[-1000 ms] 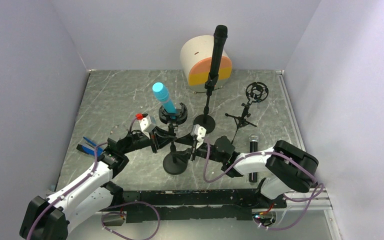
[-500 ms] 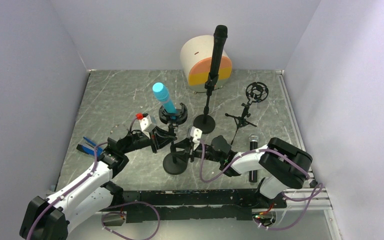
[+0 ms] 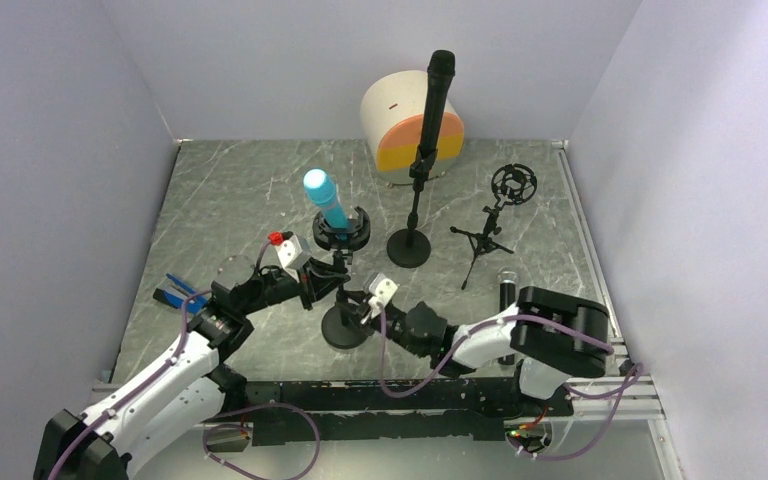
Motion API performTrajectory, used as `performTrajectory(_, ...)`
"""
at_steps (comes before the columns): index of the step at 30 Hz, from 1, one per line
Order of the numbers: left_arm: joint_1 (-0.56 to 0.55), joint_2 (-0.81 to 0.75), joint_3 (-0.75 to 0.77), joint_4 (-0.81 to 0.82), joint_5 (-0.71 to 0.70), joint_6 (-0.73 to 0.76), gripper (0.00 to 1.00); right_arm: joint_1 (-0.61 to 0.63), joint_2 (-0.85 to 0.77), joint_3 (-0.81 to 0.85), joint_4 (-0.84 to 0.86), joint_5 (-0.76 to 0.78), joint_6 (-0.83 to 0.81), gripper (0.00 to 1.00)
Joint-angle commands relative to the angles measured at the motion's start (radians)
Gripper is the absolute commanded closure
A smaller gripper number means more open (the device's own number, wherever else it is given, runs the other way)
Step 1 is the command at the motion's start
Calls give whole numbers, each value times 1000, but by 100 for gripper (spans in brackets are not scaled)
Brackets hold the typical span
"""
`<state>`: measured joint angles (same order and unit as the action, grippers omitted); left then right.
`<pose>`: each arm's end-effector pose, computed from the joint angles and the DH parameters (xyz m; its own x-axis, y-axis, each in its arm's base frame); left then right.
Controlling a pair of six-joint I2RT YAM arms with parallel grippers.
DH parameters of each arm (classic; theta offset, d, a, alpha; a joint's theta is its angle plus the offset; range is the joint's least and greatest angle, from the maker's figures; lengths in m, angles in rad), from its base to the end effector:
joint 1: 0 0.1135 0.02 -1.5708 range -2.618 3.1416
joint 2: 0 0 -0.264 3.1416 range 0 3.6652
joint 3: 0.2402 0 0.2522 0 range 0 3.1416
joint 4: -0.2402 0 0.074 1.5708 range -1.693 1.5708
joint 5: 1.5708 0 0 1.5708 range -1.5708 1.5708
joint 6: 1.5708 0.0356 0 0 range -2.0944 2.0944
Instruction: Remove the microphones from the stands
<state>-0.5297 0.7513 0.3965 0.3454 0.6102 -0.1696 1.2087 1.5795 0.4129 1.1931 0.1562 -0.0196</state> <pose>0.1457 -0.1090 0.2639 -0.1613 -0.0658 -0.9847 0.8942 0.4125 -0.1741 0.1054 0.2626 0.1788 0.0264 0.0151 -0.9995 -0.8683 0.4957 -0.0155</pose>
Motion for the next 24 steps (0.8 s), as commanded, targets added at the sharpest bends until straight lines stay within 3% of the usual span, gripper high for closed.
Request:
performTrajectory(1,-40,-21,21,41,-170,27,97,152,68,55,182,519,-160,100)
performTrajectory(6,-98,-14,24,34,-247,47,97,252,181,99,377,762,-246,100)
performTrajectory(12,-112,21,28,51,-230,43,98,265,202,73,422,759,-188,100)
performTrajectory(15,-112,30,36,41,-214,51,98,259,155,29,413,684,-168,99)
performTrajectory(16,-112,34,40,38,-206,53,98,253,135,11,410,649,-154,92)
performTrajectory(19,-111,46,48,36,-179,57,97,196,63,-57,381,483,-52,48)
performTrajectory(22,-111,57,53,29,-156,60,97,97,-30,-110,286,248,82,28)
performTrajectory(24,-111,62,57,26,-142,61,98,31,-85,-135,231,116,172,20)
